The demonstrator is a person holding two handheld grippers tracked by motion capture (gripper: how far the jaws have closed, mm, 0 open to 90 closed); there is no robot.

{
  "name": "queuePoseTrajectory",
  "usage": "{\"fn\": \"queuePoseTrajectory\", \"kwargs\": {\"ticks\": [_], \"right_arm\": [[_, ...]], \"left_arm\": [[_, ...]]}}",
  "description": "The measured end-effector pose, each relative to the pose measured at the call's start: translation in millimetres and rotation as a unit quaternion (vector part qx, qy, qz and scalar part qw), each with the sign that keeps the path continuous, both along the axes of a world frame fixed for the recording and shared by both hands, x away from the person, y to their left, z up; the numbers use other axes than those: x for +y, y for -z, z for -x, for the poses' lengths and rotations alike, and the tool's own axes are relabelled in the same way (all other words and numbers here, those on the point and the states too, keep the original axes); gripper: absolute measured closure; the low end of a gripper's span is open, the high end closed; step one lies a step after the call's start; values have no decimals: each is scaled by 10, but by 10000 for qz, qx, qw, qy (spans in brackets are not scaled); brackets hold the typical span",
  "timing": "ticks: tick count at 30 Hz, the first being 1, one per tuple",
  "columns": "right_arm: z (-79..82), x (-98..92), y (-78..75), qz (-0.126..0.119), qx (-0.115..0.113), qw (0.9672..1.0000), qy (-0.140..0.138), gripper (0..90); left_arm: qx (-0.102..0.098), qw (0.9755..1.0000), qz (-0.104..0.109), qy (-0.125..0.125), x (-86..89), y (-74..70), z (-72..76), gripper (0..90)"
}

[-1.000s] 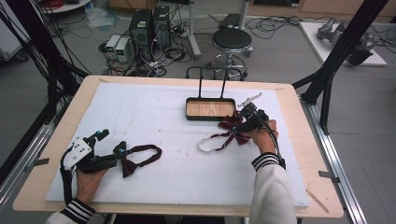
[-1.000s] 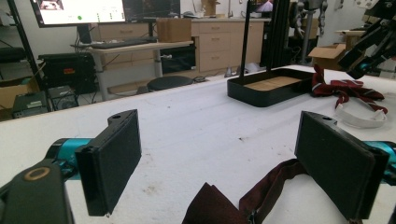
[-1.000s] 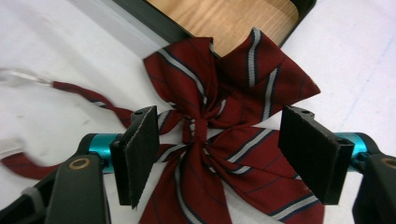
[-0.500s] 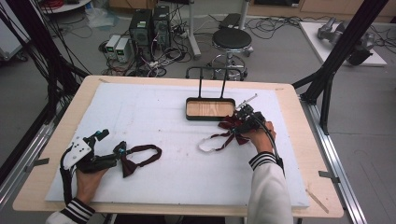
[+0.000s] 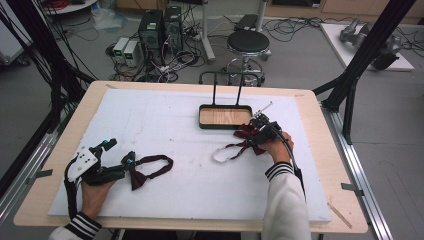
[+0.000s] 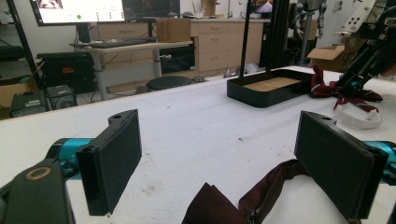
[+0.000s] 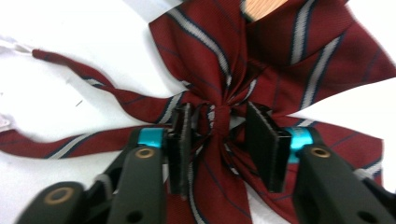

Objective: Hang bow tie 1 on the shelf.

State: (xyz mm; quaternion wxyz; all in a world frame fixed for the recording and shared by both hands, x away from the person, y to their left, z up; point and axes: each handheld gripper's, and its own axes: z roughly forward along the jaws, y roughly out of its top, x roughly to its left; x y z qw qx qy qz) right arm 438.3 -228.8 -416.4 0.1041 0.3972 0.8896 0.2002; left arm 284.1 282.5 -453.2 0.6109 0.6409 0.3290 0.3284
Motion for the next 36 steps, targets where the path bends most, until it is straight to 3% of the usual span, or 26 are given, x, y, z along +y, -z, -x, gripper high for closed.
{"fn": "queuePoseTrajectory", "kwargs": {"ticks": [7,20,28,29,33,34,36], "right_arm": [[6,18,4,-18,44,9999,-165,747],[20,18,-26,-47,-73,9998,-185,754],[83,-34,-168,-184,-485,9985,-183,754],[102,-50,-214,-247,-657,9974,-179,754],[143,-68,-290,-426,-866,9953,-107,755],[164,-87,-326,-566,-1038,9929,-89,755],[174,-113,-357,-690,-1131,9912,-20,755]], "left_arm": [[0,10000,4,1,1,0,0,152],[6,10000,18,-2,1,0,-1,152],[3,10000,12,-5,1,0,-1,152],[2,10000,19,-7,0,1,-2,152],[9,10000,20,-7,1,0,-2,152],[6,10000,21,-8,1,0,-2,152],[7,10000,21,-8,1,0,-2,152]]}}
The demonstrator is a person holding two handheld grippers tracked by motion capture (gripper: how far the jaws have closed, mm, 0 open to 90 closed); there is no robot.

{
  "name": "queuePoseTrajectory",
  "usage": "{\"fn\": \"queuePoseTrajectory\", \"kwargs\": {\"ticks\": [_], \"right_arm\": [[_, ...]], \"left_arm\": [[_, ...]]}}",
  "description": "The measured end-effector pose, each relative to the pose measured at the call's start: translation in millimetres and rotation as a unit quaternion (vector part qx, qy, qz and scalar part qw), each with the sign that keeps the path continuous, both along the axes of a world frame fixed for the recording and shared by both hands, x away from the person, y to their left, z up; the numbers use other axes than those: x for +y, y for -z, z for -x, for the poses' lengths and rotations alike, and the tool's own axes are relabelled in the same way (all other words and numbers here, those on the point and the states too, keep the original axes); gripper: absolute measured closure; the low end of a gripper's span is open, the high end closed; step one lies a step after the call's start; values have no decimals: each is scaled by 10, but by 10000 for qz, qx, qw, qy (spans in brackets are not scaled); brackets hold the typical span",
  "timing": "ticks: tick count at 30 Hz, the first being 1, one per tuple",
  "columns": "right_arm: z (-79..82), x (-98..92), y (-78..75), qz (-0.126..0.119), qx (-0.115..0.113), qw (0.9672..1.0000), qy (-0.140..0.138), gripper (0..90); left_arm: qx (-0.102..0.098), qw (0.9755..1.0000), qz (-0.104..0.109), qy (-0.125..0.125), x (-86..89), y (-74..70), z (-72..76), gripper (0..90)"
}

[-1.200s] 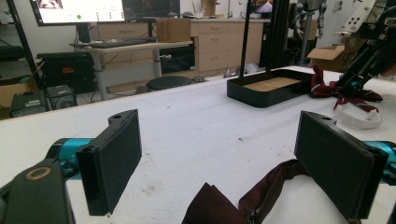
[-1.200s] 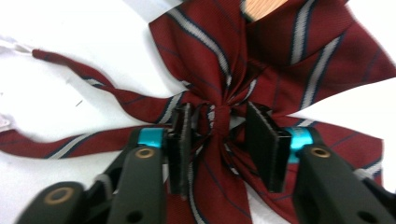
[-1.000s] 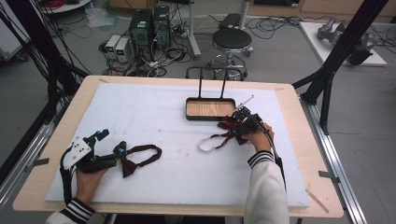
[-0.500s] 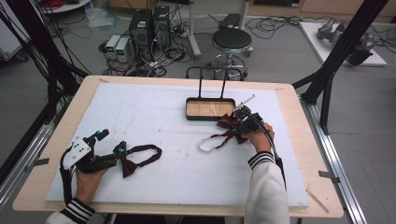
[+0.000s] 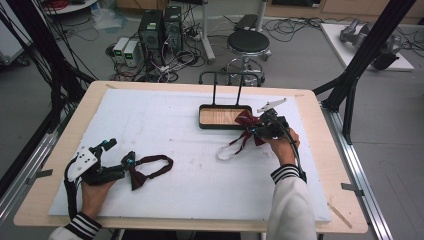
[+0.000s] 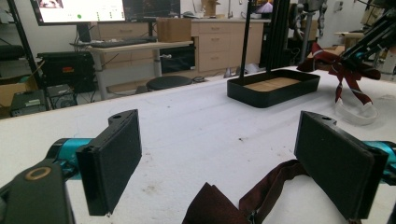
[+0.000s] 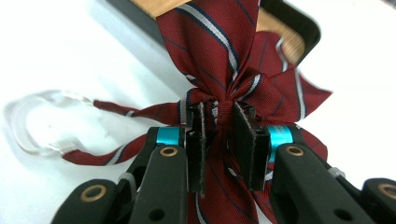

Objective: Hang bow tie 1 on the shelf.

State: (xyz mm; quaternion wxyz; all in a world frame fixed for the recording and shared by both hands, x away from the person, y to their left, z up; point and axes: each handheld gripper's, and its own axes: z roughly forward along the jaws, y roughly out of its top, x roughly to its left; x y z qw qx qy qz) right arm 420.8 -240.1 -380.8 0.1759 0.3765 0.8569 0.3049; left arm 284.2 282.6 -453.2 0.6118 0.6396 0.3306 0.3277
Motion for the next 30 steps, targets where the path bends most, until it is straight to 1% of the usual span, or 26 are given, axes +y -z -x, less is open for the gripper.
{"fn": "queuePoseTrajectory", "kwargs": {"ticks": [1,2,3,5,6,7,8,9,10,11,12,13,14,19,21,22,23,25,26,27,30], "right_arm": [[6,-12,-15,-45,-56,10000,15,755],[6,-12,-15,-45,-56,10000,15,755],[18,-35,-44,-184,-158,9997,21,755],[31,-54,-67,-326,-275,9991,-3,755],[31,-54,-67,-326,-275,9991,-3,755],[39,-60,-76,-414,-302,9987,10,755],[54,-72,-97,-476,-396,9981,21,755],[54,-72,-97,-476,-396,9981,21,755],[74,-90,-115,-652,-552,9963,62,754],[85,-101,-126,-732,-624,9953,77,754],[85,-101,-126,-732,-624,9953,77,754],[104,-122,-153,-832,-748,9937,122,754],[104,-122,-153,-832,-748,9937,122,754],[147,-154,-222,-974,-1112,9889,130,754],[170,-164,-256,-1095,-1228,9863,128,754],[178,-180,-276,-1179,-1331,9840,124,754],[178,-180,-276,-1179,-1331,9840,124,754],[191,-194,-293,-1208,-1411,9825,125,754],[203,-205,-310,-1285,-1484,9805,116,754],[203,-205,-310,-1285,-1484,9805,116,754],[219,-212,-336,-1396,-1606,9770,117,754]], "left_arm": [[0,10000,2,0,0,0,0,152],[0,10000,3,0,0,0,0,152],[1,10000,3,0,0,0,-1,152],[3,10000,6,-1,1,1,0,152],[8,10000,6,2,1,0,0,152],[9,10000,5,1,1,0,0,152],[1,10000,5,-1,1,1,-1,152],[6,10000,5,0,1,0,0,152],[1,10000,3,0,0,0,-1,152],[1,10000,3,0,0,0,-1,152],[6,10000,6,1,1,0,0,152],[7,10000,3,4,2,0,0,152],[7,10000,8,5,2,0,0,152],[19,10000,24,2,2,0,0,152],[18,10000,17,0,4,1,0,152],[20,10000,23,3,2,0,0,152],[19,10000,16,0,3,0,0,152],[21,10000,19,0,4,0,0,152],[20,10000,18,-1,4,0,0,152],[19,10000,16,0,4,1,0,152],[19,10000,16,0,4,1,0,152]]}}
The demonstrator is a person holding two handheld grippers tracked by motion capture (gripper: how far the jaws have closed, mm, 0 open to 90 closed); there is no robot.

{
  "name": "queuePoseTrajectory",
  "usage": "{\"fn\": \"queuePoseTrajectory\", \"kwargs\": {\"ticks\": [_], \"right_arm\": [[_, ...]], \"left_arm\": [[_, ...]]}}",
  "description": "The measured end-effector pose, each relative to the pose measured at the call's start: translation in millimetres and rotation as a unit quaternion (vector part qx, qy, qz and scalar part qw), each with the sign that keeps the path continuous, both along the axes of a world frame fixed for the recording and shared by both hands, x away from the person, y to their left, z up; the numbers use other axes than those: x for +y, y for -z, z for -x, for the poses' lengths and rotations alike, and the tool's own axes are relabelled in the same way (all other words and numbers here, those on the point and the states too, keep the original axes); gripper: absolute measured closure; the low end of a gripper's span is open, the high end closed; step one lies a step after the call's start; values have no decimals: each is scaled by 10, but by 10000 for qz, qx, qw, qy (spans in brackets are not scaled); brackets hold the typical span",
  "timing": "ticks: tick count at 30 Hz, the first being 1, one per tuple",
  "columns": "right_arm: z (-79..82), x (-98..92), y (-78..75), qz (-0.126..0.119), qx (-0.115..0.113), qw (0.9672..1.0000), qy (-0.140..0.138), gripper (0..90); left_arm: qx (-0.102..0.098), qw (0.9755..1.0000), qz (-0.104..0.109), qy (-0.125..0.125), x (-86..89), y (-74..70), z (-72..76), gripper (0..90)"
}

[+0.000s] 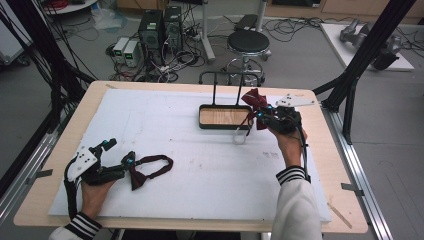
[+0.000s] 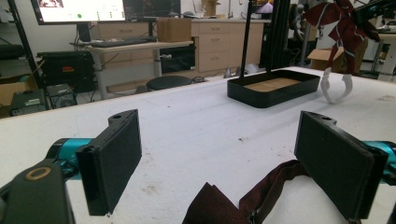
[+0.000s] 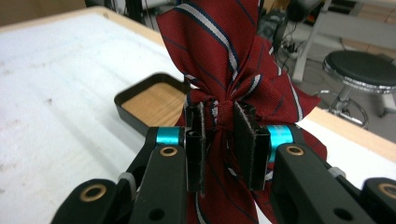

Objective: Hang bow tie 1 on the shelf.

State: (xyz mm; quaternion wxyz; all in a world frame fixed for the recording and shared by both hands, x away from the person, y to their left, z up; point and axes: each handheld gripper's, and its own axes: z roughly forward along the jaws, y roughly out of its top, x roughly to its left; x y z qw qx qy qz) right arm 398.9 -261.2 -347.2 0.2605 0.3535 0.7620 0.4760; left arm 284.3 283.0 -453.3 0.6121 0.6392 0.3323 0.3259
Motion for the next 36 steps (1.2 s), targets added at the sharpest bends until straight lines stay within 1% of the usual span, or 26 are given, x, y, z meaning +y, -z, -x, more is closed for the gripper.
{"fn": "queuePoseTrajectory", "kwargs": {"ticks": [1,3,5,7,8,10,11,12,13,15,18,19,22,24,26,28,31,34,35,36], "right_arm": [[8,-4,-15,-52,-97,9999,13,754],[15,-6,-22,-99,-122,9999,28,754],[27,-9,-37,-138,-193,9997,69,754],[32,-14,-49,-226,-260,9994,91,754],[32,-17,-53,-221,-309,9992,94,754],[35,-22,-58,-224,-332,9991,118,754],[42,-22,-61,-251,-310,9991,138,754],[45,-31,-69,-324,-358,9987,154,754],[45,-31,-69,-324,-358,9987,154,754],[42,-46,-82,-410,-471,9979,182,754],[38,-62,-100,-420,-581,9971,242,754],[33,-67,-111,-454,-561,9970,276,754],[9,-82,-138,-482,-633,9964,306,754],[-1,-81,-159,-494,-629,9963,314,754],[-12,-85,-171,-539,-743,9953,310,754],[-14,-102,-174,-607,-779,9945,335,754],[5,-124,-188,-604,-773,9944,388,754],[30,-159,-217,-646,-877,9932,421,754],[44,-169,-228,-671,-876,9929,438,754],[46,-179,-236,-665,-942,9924,441,754]], "left_arm": [[1,10000,1,0,0,0,0,152],[1,10000,1,0,0,0,0,152],[4,10000,4,0,0,0,0,152],[2,10000,3,0,0,0,-1,152],[3,10000,3,-1,0,0,0,152],[3,10000,4,0,1,0,-1,152],[2,10000,4,-2,0,0,-1,152],[3,10000,3,1,1,0,-1,152],[2,10000,3,-2,0,0,-1,152],[2,10000,3,-1,0,0,-1,152],[3,10000,0,-7,0,0,0,152],[3,10000,0,-8,-1,0,0,152],[5,10000,5,-11,0,0,-1,153],[9,10000,0,-12,2,-1,-2,155],[6,10000,8,-9,1,0,-1,155],[5,10000,5,-8,0,0,-1,155],[4,10000,4,-9,0,0,-1,155],[6,10000,-1,-15,-1,-1,0,155],[4,10000,4,-14,-3,-1,0,155],[3,10000,2,-15,-3,-1,0,155]]}}
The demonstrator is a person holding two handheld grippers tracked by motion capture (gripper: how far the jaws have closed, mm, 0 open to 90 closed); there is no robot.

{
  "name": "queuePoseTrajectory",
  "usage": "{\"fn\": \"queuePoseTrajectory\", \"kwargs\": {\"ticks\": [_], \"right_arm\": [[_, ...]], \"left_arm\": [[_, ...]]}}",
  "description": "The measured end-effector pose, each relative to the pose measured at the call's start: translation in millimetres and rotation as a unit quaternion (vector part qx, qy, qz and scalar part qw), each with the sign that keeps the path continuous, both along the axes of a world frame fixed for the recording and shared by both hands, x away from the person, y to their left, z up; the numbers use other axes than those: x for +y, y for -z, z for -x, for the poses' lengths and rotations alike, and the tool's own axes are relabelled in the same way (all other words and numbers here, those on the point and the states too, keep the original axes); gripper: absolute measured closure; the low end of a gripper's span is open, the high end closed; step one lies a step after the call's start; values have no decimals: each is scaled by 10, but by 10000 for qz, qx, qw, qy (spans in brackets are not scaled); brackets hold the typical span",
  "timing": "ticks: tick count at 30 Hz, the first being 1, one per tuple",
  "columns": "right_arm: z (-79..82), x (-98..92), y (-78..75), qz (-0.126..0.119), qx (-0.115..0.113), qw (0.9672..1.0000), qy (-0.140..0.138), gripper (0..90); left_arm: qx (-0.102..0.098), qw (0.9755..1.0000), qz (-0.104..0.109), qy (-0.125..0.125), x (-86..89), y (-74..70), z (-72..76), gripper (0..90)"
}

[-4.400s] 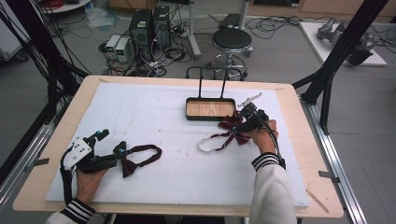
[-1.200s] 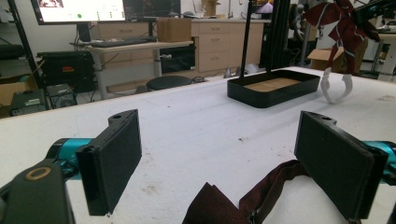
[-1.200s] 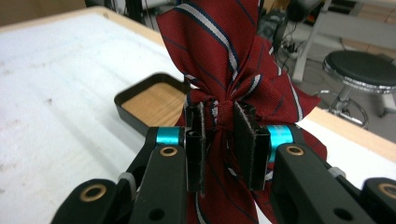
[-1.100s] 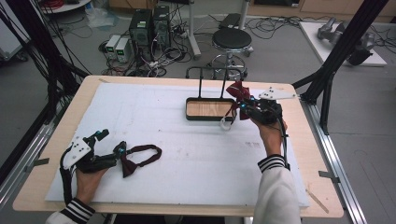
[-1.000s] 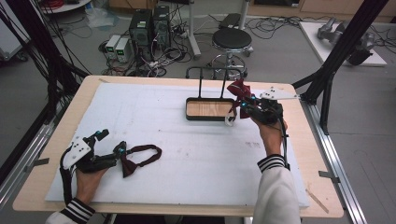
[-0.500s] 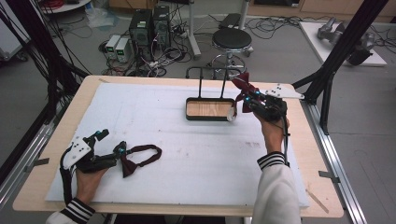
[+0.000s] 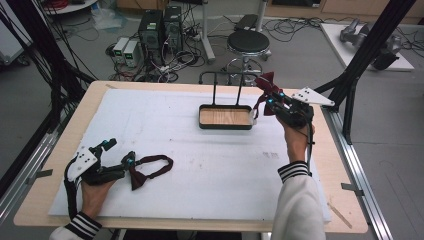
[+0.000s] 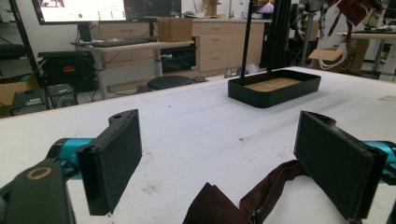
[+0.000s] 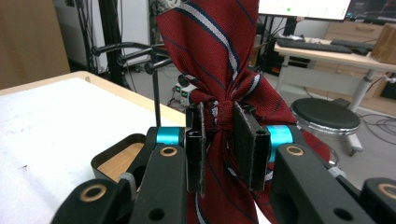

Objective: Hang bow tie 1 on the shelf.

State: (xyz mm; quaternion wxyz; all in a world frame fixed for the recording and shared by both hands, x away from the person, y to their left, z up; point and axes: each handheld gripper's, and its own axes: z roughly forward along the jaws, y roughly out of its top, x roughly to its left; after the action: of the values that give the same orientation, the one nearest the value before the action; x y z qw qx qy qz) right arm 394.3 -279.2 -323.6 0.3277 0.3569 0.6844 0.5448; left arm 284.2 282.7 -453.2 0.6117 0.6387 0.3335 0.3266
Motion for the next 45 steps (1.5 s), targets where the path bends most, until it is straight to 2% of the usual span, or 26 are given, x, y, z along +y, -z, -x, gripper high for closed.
{"fn": "queuePoseTrajectory", "kwargs": {"ticks": [5,7,9,13,16,27,32,39,45], "right_arm": [[26,-32,-26,-28,-42,10000,62,755],[20,-31,-51,0,38,10000,78,754],[5,-17,-90,36,-50,10000,77,754],[-42,21,-174,75,-102,9999,81,754],[-88,50,-216,94,-55,9999,80,753],[-271,133,-291,132,-99,9999,34,753],[-348,154,-292,112,-118,9999,22,753],[-459,140,-233,147,-29,9998,118,753],[-521,97,-168,242,217,9991,268,752]], "left_arm": [[1,10000,-1,-5,0,0,0,155],[3,10000,-4,-7,0,0,0,155],[0,10000,-8,-14,1,0,0,155],[1,10000,-8,-10,2,0,0,155],[1,10000,-9,-6,2,0,0,155],[-15,10000,-1,-4,2,1,0,155],[-13,10000,2,-4,3,1,0,155],[-10,10000,-1,-7,4,1,-1,155],[-12,10000,-6,-6,3,1,0,155]]}}
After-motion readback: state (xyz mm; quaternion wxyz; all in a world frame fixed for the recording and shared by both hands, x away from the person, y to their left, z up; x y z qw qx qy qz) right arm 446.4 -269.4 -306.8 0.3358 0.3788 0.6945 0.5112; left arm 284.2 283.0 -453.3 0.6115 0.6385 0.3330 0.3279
